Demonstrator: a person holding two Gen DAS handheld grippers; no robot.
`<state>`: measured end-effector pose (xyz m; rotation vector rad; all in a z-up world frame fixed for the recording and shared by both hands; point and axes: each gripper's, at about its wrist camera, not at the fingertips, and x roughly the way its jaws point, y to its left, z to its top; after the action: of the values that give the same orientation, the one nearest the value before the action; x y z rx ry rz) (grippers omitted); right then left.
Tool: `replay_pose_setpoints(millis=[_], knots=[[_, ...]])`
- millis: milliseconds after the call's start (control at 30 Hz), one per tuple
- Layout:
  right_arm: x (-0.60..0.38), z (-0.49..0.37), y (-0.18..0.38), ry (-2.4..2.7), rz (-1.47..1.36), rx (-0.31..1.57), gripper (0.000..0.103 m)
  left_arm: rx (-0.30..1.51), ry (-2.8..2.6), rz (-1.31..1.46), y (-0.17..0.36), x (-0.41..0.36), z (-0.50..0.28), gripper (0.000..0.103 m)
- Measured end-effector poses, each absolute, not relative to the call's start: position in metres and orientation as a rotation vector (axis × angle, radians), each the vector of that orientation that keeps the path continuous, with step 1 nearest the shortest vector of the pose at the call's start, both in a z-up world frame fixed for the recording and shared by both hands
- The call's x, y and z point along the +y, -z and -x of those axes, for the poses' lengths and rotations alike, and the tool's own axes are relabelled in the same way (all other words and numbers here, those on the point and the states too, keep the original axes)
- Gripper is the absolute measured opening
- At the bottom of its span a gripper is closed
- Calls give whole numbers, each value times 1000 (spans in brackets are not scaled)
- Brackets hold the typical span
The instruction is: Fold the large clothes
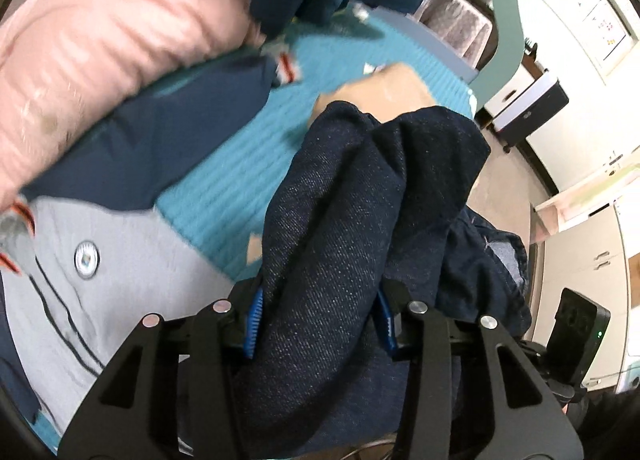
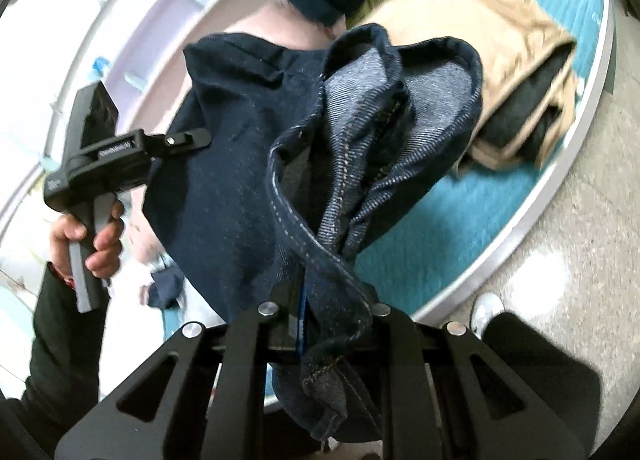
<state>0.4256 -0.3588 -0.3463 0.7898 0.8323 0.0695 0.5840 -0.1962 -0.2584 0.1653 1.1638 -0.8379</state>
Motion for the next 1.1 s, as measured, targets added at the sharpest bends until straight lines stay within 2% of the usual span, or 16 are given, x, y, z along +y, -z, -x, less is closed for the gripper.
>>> replay_pose_setpoints(millis=[233, 433, 733, 967, 1033, 1100], knots=[[-432, -435, 309, 27, -808, 696, 13, 1072, 928, -204, 217, -297, -611, 44], [-508, -451, 310, 101, -889, 668, 13, 1069, 982, -274, 211, -399, -637, 44], [-568, -473, 350, 153, -986, 693, 13, 1145, 993, -387, 263, -490, -673, 45], [-576, -488, 383, 128, -1087, 709, 13, 1162, 954, -455, 297, -513, -692, 45], [-576, -493, 384, 146, -1068, 711, 13, 1149, 932, -435, 302, -513, -697, 50], [-578, -492, 393, 159, -1064, 727, 13, 1143, 870, -401, 309, -508, -705, 62]])
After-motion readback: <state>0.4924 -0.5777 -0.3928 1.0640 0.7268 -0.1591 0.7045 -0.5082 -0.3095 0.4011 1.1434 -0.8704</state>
